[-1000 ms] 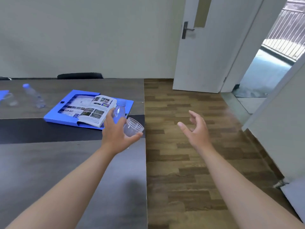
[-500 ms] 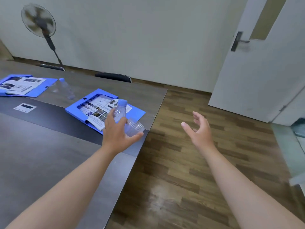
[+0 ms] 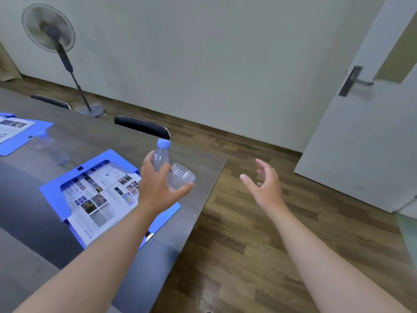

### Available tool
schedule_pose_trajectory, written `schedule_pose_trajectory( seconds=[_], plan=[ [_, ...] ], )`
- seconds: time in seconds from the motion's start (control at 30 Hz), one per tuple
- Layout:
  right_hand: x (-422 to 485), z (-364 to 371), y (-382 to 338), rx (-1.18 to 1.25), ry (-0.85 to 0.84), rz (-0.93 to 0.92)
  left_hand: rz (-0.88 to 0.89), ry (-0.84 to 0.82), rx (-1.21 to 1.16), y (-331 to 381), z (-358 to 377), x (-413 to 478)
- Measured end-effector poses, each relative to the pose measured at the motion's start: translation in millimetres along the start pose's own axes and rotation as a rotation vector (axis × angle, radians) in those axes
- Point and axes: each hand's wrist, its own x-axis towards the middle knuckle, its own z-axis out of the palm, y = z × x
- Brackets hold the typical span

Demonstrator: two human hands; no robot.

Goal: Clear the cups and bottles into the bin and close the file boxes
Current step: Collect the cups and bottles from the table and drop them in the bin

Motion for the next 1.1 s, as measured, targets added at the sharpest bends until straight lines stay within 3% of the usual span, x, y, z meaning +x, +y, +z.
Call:
schedule_pose_trajectory(
  seconds=[0.4,0.83,1.1],
  plan=[
    [268,21,27,0.032,-0.120,-0.068,-0.136,0.028,0.100,7,100,201],
    [545,28,84,0.022,-0.447,-0.161,-0.374,0.224,0.180,53,220,361],
    [665,107,75,0.078,-0.621,-0.245,-0.540,0.343,0.315,26,242,431]
  ],
)
